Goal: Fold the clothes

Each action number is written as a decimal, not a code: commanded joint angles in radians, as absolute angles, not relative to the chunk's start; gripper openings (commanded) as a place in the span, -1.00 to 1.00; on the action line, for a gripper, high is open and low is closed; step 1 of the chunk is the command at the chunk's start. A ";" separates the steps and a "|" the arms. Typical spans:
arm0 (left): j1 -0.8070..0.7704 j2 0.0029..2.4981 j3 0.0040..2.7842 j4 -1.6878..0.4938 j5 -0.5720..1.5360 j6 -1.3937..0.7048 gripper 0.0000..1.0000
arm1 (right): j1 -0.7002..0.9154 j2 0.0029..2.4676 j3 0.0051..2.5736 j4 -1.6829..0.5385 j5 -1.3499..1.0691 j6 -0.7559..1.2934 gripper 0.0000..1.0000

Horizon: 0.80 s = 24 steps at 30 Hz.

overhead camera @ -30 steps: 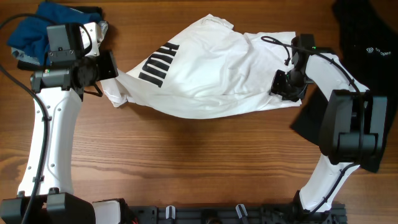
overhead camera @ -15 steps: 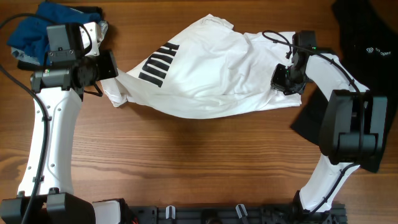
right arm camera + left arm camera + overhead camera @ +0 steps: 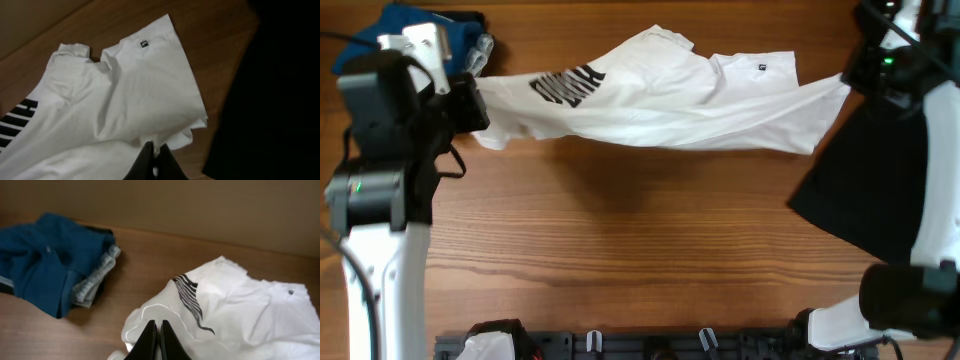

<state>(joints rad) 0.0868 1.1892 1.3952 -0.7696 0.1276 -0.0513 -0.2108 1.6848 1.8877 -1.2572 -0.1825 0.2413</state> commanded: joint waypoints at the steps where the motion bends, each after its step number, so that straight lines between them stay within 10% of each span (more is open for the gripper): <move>1: 0.084 1.097 1.415 -0.766 0.114 -0.062 -0.92 | -0.233 1.639 1.902 -1.266 -0.192 0.205 -0.92; 24: 0.057 1.892 1.413 -0.784 0.144 -0.139 -0.78 | -0.159 1.873 1.843 -1.211 -0.210 0.186 -0.91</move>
<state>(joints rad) 0.0765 1.8275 1.4055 -0.8337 0.1318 -0.1261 -0.1844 1.8378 1.8534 -1.2179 -0.1909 0.2028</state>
